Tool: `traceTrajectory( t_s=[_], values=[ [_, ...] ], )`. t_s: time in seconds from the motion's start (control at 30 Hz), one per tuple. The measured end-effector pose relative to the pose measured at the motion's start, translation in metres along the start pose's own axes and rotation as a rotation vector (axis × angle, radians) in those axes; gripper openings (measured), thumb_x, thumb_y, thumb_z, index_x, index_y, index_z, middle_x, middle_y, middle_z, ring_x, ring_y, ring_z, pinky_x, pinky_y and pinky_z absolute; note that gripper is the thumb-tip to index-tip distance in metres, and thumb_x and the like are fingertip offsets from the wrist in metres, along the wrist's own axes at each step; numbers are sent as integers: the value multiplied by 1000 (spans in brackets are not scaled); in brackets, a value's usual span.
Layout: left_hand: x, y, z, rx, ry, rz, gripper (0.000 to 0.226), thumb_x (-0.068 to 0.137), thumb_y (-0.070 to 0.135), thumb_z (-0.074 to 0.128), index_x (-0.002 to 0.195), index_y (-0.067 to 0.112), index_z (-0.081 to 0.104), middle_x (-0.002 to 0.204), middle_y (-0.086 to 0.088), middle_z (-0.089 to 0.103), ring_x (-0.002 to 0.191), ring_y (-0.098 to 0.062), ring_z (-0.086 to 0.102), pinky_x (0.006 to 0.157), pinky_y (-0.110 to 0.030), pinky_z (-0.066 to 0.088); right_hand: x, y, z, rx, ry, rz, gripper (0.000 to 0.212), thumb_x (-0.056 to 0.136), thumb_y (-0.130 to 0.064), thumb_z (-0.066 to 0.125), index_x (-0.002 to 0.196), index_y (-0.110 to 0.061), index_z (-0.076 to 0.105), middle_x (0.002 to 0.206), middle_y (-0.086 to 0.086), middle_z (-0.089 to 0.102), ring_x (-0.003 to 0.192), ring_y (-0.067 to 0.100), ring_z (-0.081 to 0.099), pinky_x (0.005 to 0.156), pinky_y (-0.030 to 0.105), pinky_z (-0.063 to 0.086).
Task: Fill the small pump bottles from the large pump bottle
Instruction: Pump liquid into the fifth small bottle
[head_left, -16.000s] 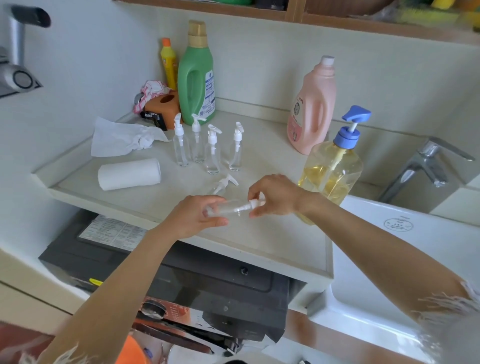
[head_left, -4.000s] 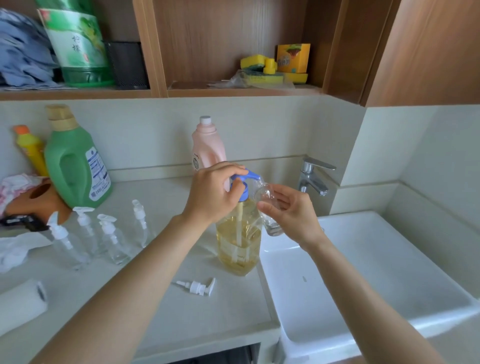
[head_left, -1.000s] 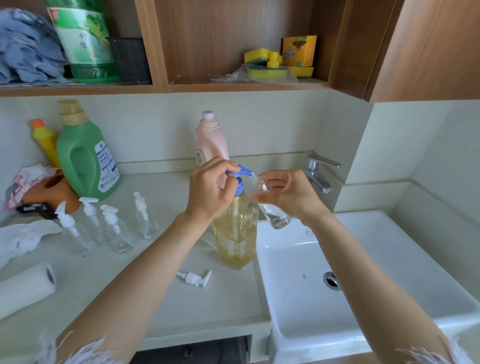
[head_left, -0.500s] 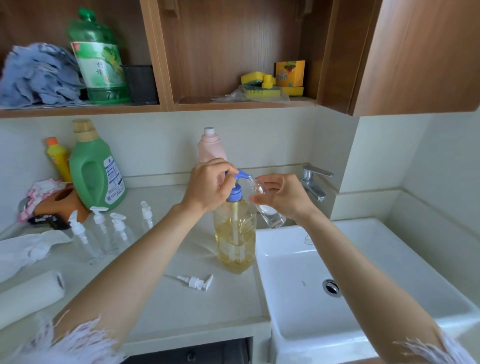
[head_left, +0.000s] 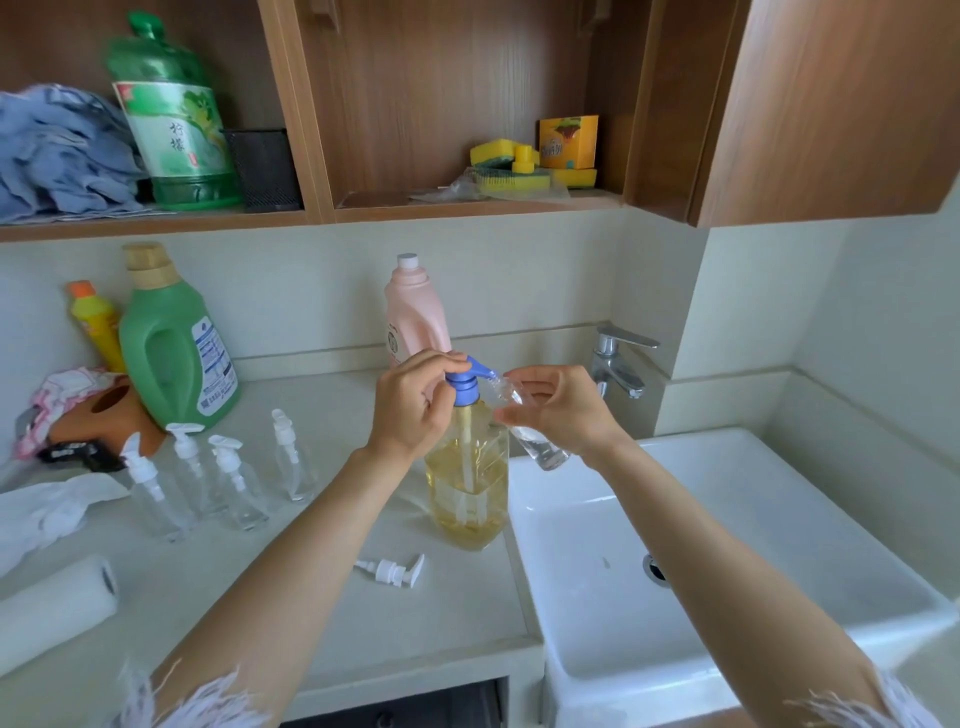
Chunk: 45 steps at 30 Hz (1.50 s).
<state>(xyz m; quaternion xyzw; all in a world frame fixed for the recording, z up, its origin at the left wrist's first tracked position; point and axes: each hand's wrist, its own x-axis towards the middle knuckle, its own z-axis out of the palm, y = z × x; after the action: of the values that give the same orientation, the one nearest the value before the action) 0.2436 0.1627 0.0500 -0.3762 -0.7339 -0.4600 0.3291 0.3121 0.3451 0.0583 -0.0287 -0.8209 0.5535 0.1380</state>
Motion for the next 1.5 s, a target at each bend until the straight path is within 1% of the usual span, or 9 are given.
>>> traceTrajectory(
  t_s=[0.17, 0.37, 0.57, 0.73, 0.9, 1.0, 1.13, 1.3, 1.5],
  values=[
    [14, 10, -12, 21, -70, 69, 36, 77, 20, 45, 88, 1, 73, 93, -2, 71, 87, -7, 63, 81, -13, 47, -4, -8, -1, 51, 15, -10, 50, 66, -22, 89, 112, -21, 68, 104, -5, 69, 98, 4, 64, 83, 17, 50],
    [30, 10, -19, 56, -140, 134, 32, 86, 24, 51, 93, 5, 76, 95, -2, 71, 87, -10, 64, 79, -20, 50, -5, -21, -1, 2, 46, -65, 47, 68, -22, 87, 112, -19, 69, 96, -9, 66, 95, 1, 62, 77, 6, 44],
    [17, 9, -11, -23, -20, 87, 29, 85, 18, 51, 91, 3, 75, 96, 3, 68, 91, -8, 64, 84, -20, 50, -9, -14, 4, 61, 61, -60, 42, 69, -20, 87, 107, -24, 69, 97, -6, 69, 95, 3, 65, 87, 19, 50],
    [6, 5, 4, -34, 30, 45, 29, 81, 12, 47, 88, 1, 73, 93, -7, 70, 90, -14, 65, 83, -24, 51, -12, -2, 12, 68, 83, -48, 42, 68, -21, 87, 107, -18, 72, 96, -5, 73, 93, 6, 68, 89, 26, 54],
    [-1, 8, 8, -15, 24, 29, 28, 78, 11, 47, 87, 4, 73, 92, -8, 71, 89, -12, 64, 81, -25, 51, -13, 3, 14, 63, 85, -42, 48, 68, -20, 87, 113, -15, 69, 95, -9, 69, 95, 0, 65, 88, 16, 50],
    [4, 12, -1, 22, -21, 47, 31, 78, 18, 48, 89, 4, 74, 94, -7, 72, 90, -10, 64, 83, -19, 50, -14, -1, 12, 69, 85, -60, 47, 69, -18, 87, 112, -13, 70, 99, -6, 72, 98, 2, 66, 92, 18, 49],
    [23, 15, -12, 32, -79, 74, 33, 80, 24, 50, 88, 5, 76, 93, -6, 73, 87, -9, 64, 80, -20, 50, -14, -7, 8, 94, 100, -74, 42, 70, -19, 85, 109, -17, 70, 96, -6, 72, 95, 1, 65, 82, 11, 49],
    [26, 14, -14, 87, -101, 135, 34, 80, 25, 50, 91, 5, 76, 96, -5, 73, 88, -12, 65, 81, -23, 50, -12, -9, 9, 92, 130, -67, 45, 67, -22, 87, 109, -18, 70, 99, 0, 73, 96, 10, 67, 88, 23, 52],
    [13, 12, -5, 73, -33, 169, 33, 78, 20, 51, 92, 2, 73, 97, -7, 73, 97, -11, 63, 85, -20, 49, -14, -7, 16, 112, 158, -52, 48, 69, -19, 86, 114, -15, 69, 102, -2, 72, 97, 5, 66, 85, 17, 50]
  ],
)
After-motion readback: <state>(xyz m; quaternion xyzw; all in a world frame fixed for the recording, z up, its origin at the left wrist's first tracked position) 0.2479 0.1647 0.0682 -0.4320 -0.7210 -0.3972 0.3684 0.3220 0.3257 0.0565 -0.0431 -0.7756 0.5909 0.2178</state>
